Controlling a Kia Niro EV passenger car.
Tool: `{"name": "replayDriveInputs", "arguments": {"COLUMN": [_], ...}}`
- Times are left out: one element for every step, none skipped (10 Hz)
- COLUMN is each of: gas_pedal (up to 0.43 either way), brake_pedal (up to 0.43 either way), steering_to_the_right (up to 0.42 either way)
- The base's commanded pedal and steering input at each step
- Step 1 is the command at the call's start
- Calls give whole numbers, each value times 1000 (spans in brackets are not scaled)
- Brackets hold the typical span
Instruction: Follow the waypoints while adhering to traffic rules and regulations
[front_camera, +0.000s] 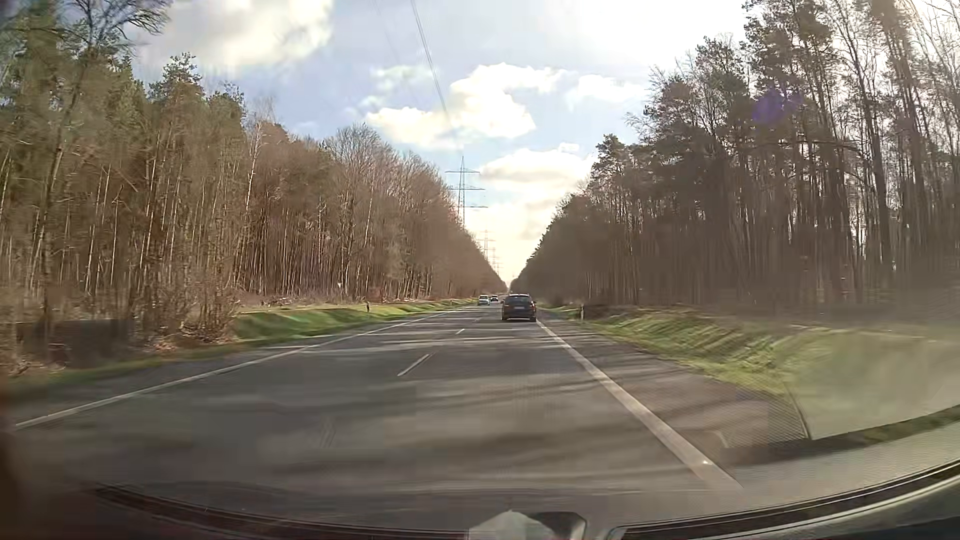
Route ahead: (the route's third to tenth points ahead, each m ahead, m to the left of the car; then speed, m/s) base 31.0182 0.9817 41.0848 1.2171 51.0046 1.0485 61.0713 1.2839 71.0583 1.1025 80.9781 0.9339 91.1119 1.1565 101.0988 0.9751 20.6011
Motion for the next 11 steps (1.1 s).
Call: {"name": "replayDriveInputs", "arguments": {"gas_pedal": [138,138,138,138,138,138,150,150,157,157,157], "brake_pedal": [0,0,0,0,0,0,0,0,0,0,0], "steering_to_the_right": [0,0,0,0,0,0,0,0,0,0,0]}}
